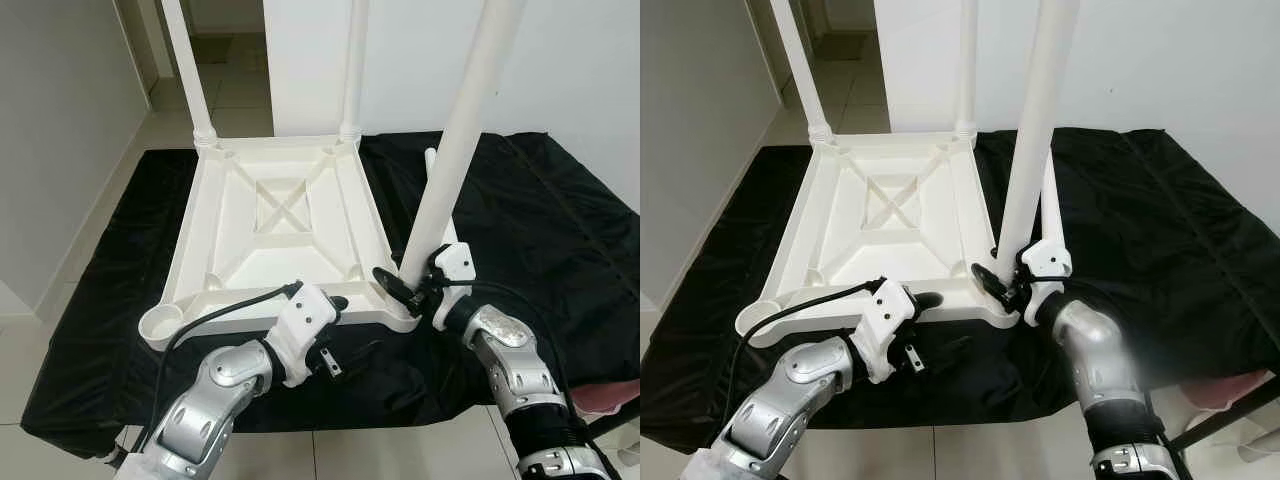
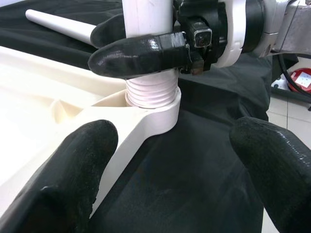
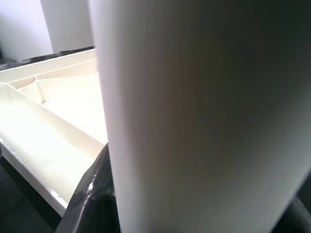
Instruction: Building children table
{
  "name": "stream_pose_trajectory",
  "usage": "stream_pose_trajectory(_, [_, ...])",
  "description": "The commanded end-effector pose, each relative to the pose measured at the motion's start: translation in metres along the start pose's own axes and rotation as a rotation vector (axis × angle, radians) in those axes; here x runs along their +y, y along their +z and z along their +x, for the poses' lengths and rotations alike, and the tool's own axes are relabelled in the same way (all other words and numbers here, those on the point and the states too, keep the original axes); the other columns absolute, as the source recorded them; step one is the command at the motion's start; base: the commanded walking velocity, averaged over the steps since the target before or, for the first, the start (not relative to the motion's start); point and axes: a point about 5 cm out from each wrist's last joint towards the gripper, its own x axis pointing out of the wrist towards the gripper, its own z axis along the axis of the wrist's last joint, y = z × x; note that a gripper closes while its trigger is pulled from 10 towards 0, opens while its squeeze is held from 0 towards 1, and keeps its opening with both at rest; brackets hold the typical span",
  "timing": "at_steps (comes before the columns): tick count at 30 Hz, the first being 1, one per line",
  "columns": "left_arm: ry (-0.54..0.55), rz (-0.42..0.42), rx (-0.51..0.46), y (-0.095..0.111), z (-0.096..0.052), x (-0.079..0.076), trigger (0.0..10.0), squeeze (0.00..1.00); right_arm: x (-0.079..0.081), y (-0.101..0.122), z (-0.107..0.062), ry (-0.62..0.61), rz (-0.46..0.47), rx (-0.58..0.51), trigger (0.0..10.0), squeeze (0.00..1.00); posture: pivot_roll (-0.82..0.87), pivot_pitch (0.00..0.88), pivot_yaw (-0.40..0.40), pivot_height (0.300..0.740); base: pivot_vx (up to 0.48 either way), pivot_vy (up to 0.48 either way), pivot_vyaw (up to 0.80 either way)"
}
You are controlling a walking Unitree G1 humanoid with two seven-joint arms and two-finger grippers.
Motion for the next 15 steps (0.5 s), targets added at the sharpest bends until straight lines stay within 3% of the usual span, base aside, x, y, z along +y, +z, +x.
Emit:
stream_pose_trajectory(1, [0.058,-0.001,0.005,-0.003,0.0006,0.0008,10.0,0.0,-0.0003,-0.0071,-0.0028,0.009,0.021,0.028,0.0,0.0,-0.04,0.0,-0.001,0.74,0.0,0.0,0.0])
stream_pose_trajectory(5, [0.059,-0.002,0.004,-0.0031,0.0006,0.0005,10.0,0.0,-0.0003,-0.0079,-0.0036,0.008,0.03,0.031,0.0,0.0,-0.04,0.0,-0.003,0.74,0.0,0.0,0.0])
stream_pose_trajectory(6, [0.06,-0.003,0.004,-0.0035,0.0004,0.0001,10.0,0.0,-0.0003,-0.0091,-0.0043,-0.002,0.036,0.034,4.5,0.0,-0.04,0.0,-0.005,0.74,0.0,0.0,0.0])
stream_pose_trajectory(7, [0.061,-0.003,0.004,-0.0037,0.0002,0.0,10.0,0.0,-0.0003,-0.0098,-0.0045,-0.013,0.039,0.036,10.0,0.0,-0.04,0.0,-0.008,0.74,0.0,0.0,0.0])
stream_pose_trajectory(11, [0.062,-0.004,0.005,-0.004,0.0,0.0,10.0,0.0,0.0005,-0.0096,-0.0044,-0.037,0.051,0.03,10.0,0.0,-0.04,0.0,-0.009,0.74,0.0,0.0,0.0])
stream_pose_trajectory(15, [0.063,-0.007,0.006,-0.0047,-0.0004,-0.0007,10.0,0.0,0.0063,-0.0073,-0.0044,-0.153,0.076,0.004,10.0,0.0,-0.05,0.005,-0.007,0.74,0.0,0.0,0.0])
